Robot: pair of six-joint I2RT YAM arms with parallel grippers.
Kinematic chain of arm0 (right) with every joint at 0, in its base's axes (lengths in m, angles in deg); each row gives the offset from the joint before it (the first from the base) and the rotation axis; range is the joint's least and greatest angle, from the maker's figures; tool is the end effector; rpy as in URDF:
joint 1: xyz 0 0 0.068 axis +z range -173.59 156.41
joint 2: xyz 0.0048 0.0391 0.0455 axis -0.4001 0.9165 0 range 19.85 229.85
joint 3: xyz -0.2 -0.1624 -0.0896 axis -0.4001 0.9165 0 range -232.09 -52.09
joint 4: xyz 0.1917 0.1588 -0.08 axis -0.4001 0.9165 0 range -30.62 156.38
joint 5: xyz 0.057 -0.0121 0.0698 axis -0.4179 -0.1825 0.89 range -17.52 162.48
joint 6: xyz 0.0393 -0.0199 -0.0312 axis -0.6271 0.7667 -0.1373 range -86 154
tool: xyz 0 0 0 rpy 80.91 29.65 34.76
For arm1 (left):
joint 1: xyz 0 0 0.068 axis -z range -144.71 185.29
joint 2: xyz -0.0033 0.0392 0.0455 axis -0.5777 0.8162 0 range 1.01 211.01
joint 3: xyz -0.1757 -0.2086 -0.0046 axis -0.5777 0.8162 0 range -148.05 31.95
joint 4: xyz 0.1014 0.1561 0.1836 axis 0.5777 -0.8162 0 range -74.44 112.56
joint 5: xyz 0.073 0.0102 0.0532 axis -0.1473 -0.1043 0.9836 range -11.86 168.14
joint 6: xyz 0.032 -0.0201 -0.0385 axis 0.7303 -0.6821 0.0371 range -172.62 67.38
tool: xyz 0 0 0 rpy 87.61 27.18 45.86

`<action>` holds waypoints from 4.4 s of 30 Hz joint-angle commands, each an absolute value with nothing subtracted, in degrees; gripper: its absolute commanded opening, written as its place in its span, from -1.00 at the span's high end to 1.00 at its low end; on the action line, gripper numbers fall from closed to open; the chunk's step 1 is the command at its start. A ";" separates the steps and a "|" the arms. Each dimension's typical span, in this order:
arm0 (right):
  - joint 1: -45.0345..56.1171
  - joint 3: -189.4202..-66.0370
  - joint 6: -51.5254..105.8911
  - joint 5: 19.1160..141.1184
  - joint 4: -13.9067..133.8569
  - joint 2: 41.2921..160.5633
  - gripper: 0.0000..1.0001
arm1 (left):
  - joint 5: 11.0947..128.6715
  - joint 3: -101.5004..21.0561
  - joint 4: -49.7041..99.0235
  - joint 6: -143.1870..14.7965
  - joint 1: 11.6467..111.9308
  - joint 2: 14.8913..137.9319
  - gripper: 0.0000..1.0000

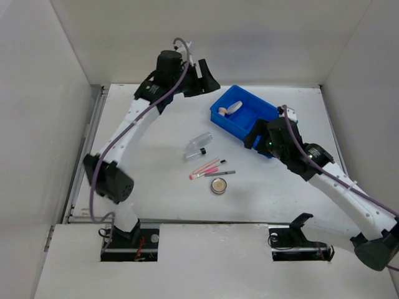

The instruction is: Organize the makeup

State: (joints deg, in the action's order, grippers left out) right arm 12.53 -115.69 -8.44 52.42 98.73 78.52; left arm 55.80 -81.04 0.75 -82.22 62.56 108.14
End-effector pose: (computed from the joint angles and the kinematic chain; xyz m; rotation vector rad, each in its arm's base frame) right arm 0.1771 0.1142 0.3589 0.3188 2.1370 0.4232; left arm 0.3834 -0.2127 0.4210 0.2495 1.9457 -1.0339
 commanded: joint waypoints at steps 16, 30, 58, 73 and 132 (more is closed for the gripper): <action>20.36 -134.78 -38.58 62.11 86.52 119.94 -0.78 | 95.63 -51.02 -25.87 -77.76 60.25 62.44 -0.44; 17.03 -147.19 -43.17 59.12 91.64 136.30 -0.78 | 94.05 -47.42 -27.01 -76.08 60.25 60.77 -0.47; 16.93 -161.33 -41.94 56.74 95.77 149.84 0.49 | 97.21 -47.42 -28.59 -74.51 60.25 60.77 -0.47; 17.82 -171.88 -24.90 53.51 92.59 142.37 0.74 | 101.25 -49.53 -30.27 -73.97 60.25 59.63 -0.47; 2.31 -145.10 1.50 70.52 94.28 119.26 -0.26 | 99.06 -49.53 -29.21 -74.50 60.25 63.14 -0.47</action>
State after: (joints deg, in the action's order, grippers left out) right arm -4.80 -149.30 1.84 66.28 96.15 121.71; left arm 98.70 -49.20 -29.96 -74.90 60.30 64.55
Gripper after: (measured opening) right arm 0.627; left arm 0.731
